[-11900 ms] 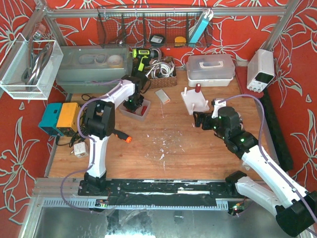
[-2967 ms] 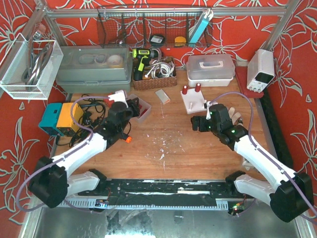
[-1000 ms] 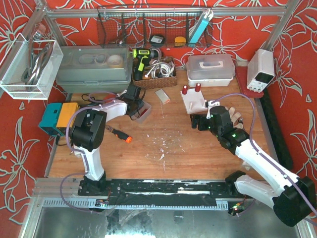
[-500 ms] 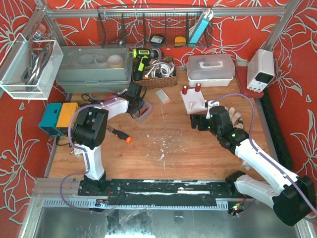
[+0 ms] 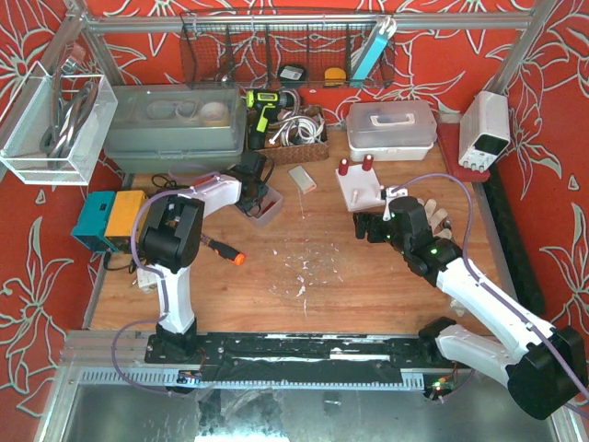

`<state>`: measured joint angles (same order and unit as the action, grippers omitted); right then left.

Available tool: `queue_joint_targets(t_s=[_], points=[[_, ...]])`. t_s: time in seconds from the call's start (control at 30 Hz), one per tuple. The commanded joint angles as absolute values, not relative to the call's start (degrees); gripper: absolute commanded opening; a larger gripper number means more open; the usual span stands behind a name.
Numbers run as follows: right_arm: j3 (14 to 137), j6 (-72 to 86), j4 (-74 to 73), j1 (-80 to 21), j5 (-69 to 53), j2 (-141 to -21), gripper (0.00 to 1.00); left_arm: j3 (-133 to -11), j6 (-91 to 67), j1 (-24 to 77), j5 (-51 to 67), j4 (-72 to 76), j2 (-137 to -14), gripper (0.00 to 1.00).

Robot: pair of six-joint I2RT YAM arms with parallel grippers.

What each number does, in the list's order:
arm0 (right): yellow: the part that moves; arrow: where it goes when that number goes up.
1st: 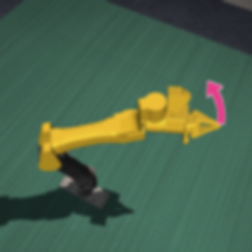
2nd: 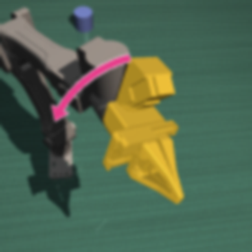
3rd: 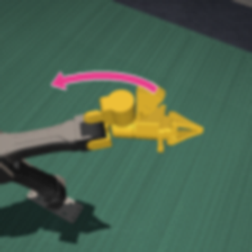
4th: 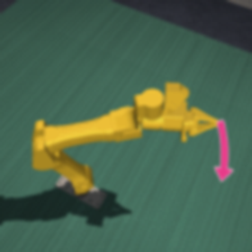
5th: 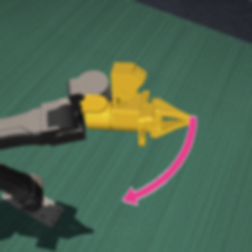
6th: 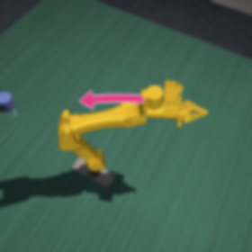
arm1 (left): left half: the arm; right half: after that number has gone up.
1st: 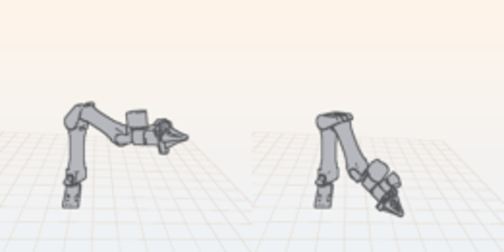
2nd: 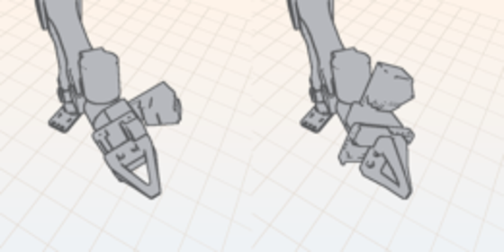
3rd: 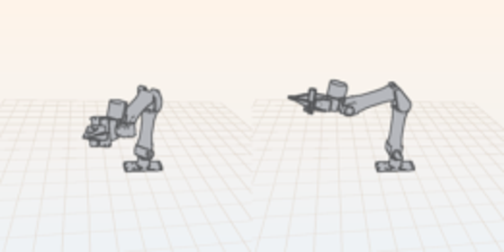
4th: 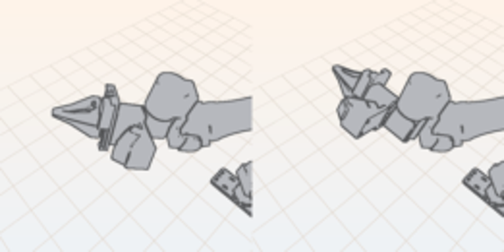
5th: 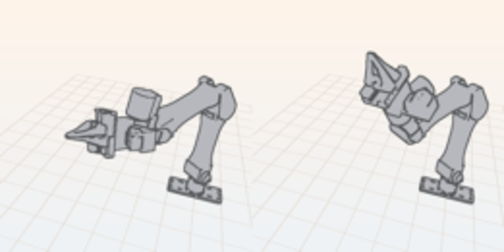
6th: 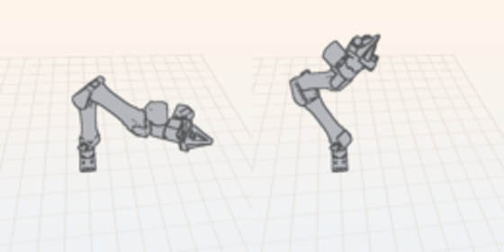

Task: Install the large spring

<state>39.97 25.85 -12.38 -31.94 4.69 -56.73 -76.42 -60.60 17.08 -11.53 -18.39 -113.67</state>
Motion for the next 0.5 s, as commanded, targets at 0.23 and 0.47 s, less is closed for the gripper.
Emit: queue_joint_targets(t_s=[0.23, 0.47], points=[[39.93, 25.23, -12.14, -32.59, 6.33, -56.54, 0.99, -77.5, -62.14, 16.75, -13.29, -23.33, -115.6, 0.36], [39.93, 25.31, -12.16, -32.68, 6.46, -56.51, 0.99, -77.4, -62.09, 16.7, -13.98, -23.37, -114.17, 0.26]])
